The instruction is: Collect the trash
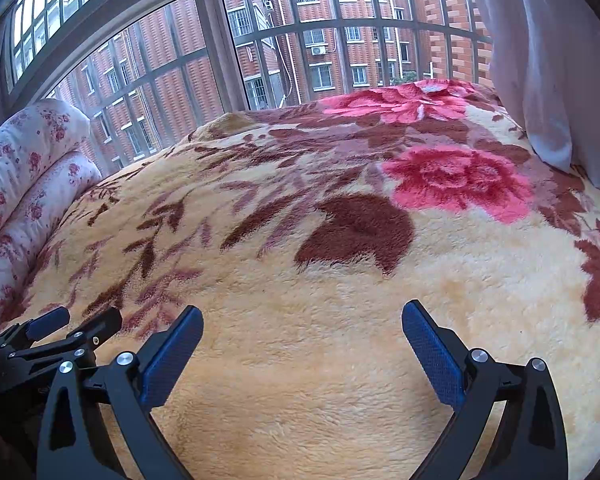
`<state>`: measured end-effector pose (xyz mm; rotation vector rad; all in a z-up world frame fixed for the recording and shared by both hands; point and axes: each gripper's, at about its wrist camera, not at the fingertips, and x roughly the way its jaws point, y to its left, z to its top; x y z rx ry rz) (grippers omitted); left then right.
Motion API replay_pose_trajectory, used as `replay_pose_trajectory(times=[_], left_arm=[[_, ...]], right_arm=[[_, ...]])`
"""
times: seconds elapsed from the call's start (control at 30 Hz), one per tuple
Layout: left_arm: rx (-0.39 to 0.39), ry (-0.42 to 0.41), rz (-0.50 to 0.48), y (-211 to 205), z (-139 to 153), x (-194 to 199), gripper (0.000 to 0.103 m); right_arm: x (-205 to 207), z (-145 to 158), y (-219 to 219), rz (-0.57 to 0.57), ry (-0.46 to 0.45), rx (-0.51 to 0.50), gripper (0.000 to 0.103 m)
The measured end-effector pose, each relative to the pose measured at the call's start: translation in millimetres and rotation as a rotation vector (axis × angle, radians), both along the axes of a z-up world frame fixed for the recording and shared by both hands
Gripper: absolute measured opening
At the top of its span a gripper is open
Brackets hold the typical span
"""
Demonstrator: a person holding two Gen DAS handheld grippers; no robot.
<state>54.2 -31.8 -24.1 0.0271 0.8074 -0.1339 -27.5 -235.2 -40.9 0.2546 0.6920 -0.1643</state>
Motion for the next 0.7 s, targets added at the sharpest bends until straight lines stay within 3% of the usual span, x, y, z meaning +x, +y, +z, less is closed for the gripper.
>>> replay_pose_trajectory(times=[0.43,0.7], left_arm=[[0.016,-0.022,0.0,-1.3,1.6,-1.6,0.094],[-0.026,0.03,0.025,6.5,-2.7,3.7,0.094]], right_arm=[[0.1,-1.1,-0.2,-0.003,0.004,0.002,0.098],[-0.6,-2.4,0.1,-0.012,0.009,0.003,0.098]])
